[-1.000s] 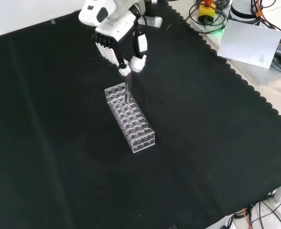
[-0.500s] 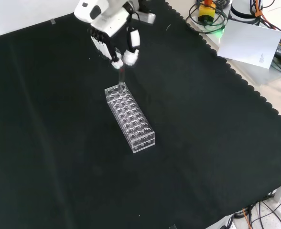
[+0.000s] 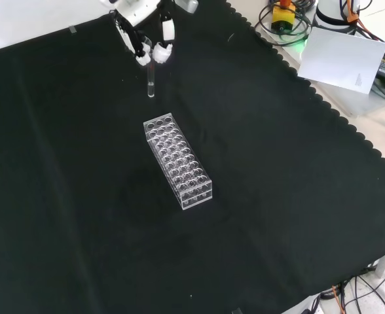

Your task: Shake the test tube.

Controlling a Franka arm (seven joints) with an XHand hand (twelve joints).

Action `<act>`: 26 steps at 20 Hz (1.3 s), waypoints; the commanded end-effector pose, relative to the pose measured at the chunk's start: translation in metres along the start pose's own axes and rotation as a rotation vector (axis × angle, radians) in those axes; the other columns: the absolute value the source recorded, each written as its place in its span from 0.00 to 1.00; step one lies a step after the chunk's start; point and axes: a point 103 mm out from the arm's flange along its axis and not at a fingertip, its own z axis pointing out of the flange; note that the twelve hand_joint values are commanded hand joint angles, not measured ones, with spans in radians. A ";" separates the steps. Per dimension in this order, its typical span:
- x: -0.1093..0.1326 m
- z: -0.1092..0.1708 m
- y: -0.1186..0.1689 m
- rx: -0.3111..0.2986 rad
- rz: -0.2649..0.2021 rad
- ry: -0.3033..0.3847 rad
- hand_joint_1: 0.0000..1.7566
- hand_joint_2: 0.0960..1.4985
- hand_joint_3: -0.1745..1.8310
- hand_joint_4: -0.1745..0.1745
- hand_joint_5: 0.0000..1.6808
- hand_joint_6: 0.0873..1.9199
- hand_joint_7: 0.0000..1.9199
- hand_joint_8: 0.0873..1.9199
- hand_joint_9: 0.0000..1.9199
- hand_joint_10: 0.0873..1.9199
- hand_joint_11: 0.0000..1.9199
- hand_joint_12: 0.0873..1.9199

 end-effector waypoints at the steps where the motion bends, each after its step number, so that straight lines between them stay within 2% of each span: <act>1: 0.001 -0.003 0.001 -0.007 -0.009 0.004 0.76 0.33 0.46 0.00 0.87 0.00 0.77 0.26 0.88 0.11 0.76 0.52; 3: 0.011 -0.002 0.004 -0.006 -0.031 0.011 0.76 0.33 0.46 0.00 0.87 0.00 0.77 0.26 0.88 0.11 0.76 0.52; 6: 0.032 -0.001 0.009 -0.002 -0.075 0.022 0.81 0.33 0.44 0.00 0.86 0.00 0.77 0.28 0.80 0.08 0.75 0.52; 11: 0.080 0.000 0.018 0.000 -0.167 0.048 0.76 0.33 0.46 0.00 0.87 0.00 0.77 0.27 0.87 0.11 0.76 0.52; 18: 0.135 -0.006 0.025 -0.010 -0.281 0.078 0.82 0.34 0.43 0.00 0.86 0.00 0.76 0.29 0.78 0.08 0.75 0.52; 22: 0.153 -0.009 0.026 -0.015 -0.316 0.087 0.82 0.34 0.43 0.00 0.86 0.00 0.76 0.29 0.78 0.08 0.75 0.52; 26: 0.150 -0.010 0.026 -0.015 -0.312 0.083 0.82 0.34 0.43 0.00 0.86 0.00 0.76 0.29 0.78 0.08 0.75 0.52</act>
